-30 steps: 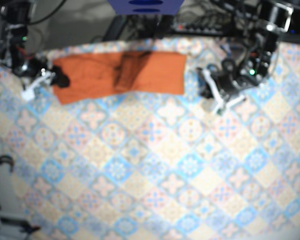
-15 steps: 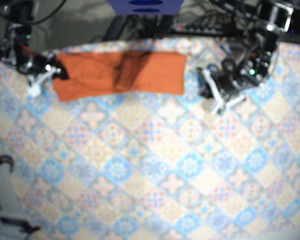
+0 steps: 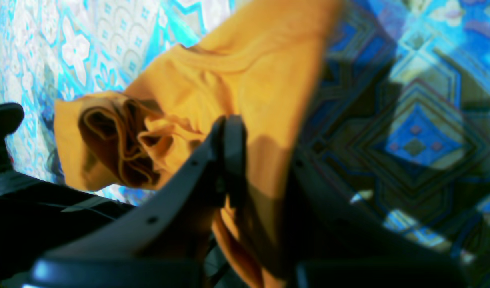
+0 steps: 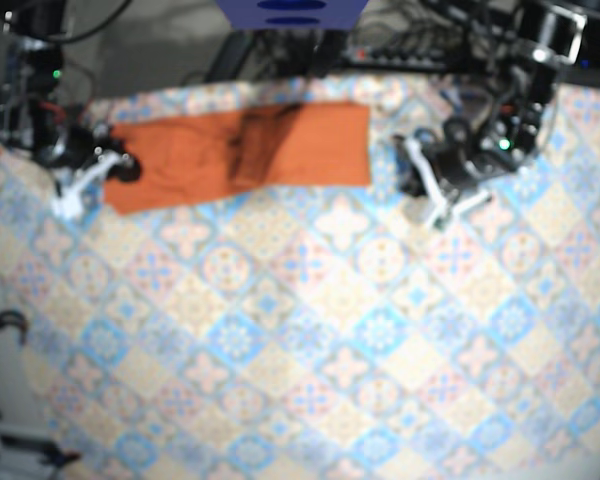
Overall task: Fold the T-shirt properly
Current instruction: 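Grasp the other strip end with the right gripper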
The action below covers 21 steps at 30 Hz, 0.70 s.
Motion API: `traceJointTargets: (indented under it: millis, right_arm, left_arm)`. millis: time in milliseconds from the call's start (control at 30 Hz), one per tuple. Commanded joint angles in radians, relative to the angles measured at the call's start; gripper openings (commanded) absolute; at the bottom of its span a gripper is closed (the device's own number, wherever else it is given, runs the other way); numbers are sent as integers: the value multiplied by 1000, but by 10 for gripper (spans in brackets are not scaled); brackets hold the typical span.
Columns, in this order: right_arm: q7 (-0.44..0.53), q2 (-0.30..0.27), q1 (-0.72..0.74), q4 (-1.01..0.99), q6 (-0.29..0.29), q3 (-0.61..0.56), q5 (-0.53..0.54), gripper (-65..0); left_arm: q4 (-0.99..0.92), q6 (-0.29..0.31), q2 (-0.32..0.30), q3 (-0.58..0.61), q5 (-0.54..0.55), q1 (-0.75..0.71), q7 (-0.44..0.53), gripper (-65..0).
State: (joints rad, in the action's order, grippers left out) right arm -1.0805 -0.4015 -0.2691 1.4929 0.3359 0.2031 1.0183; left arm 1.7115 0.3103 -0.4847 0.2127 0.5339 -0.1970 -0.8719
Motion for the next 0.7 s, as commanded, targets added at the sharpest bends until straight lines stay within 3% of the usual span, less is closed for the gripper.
traceJointTargets:
  millis: [0,167,400,667]
  right_arm:
    - [15,-18,0,22,6,11,15,-645]
    - [21,-15,-19,101,6,6,-6,-645]
    - [13,80,-71,262,6,3,-226,-645]
    - [15,141,-86,341,4,-138,-361,-649]
  left_arm:
    - [17,0,-12,-8,7,11,12,-575]
    - [17,0,-12,-8,5,11,10,-575]
    - [17,0,-12,-6,4,12,9,-575]
    - [17,0,-35,-3,4,14,9,-575]
